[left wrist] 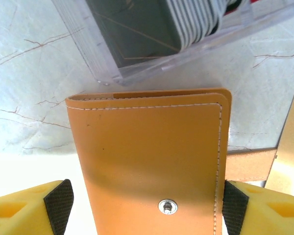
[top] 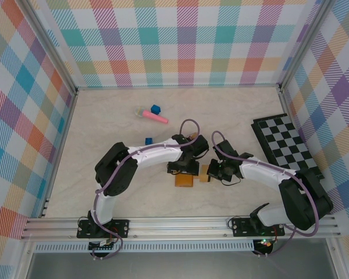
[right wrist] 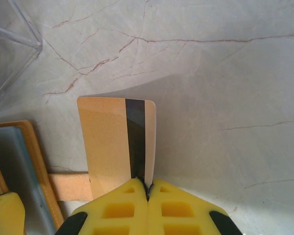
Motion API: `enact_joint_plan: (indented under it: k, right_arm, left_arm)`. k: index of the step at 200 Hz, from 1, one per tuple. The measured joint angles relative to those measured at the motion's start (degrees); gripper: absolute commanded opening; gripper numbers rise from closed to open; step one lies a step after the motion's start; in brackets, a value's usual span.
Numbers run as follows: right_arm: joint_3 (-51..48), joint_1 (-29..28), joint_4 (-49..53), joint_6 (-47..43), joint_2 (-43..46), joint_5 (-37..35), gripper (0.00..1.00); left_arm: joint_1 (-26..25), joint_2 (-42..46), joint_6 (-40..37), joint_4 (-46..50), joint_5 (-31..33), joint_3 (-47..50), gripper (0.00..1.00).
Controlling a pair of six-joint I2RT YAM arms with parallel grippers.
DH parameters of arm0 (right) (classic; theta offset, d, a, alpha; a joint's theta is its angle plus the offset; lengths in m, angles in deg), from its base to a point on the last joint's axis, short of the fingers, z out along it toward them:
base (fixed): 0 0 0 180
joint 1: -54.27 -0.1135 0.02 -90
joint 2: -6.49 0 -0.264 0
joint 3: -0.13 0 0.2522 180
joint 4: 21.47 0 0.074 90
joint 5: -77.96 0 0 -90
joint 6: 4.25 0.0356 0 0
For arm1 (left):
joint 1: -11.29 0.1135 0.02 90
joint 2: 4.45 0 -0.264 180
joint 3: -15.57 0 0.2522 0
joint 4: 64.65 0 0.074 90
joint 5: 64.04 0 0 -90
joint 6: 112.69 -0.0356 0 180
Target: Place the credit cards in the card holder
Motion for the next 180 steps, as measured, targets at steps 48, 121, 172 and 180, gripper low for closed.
enact_joint_plan:
  k: [48,121,172,180]
  right_arm:
    - [0.15,-0.02,0.09,0.0,0.0,0.0,0.05]
    - [0.31,-0.02,0.26,0.02,-0.09,-0.04,0.05]
    - [0.44,-0.02,0.44,0.02,-0.09,-0.15,0.05]
    - [0.44,-0.02,0.44,0.02,-0.09,-0.15,0.05]
  left_arm:
    - [0.48,0.63,-0.02,-0.09,0.35,0.76,0.81]
    - [0.68,3.1,-0.24,0.0,1.31,1.88,0.79]
    - [1.55,8.17,-0.48,0.04,2.38,4.66,0.6]
    - [1.64,8.63,-0.59,0.09,2.58,5.22,0.57]
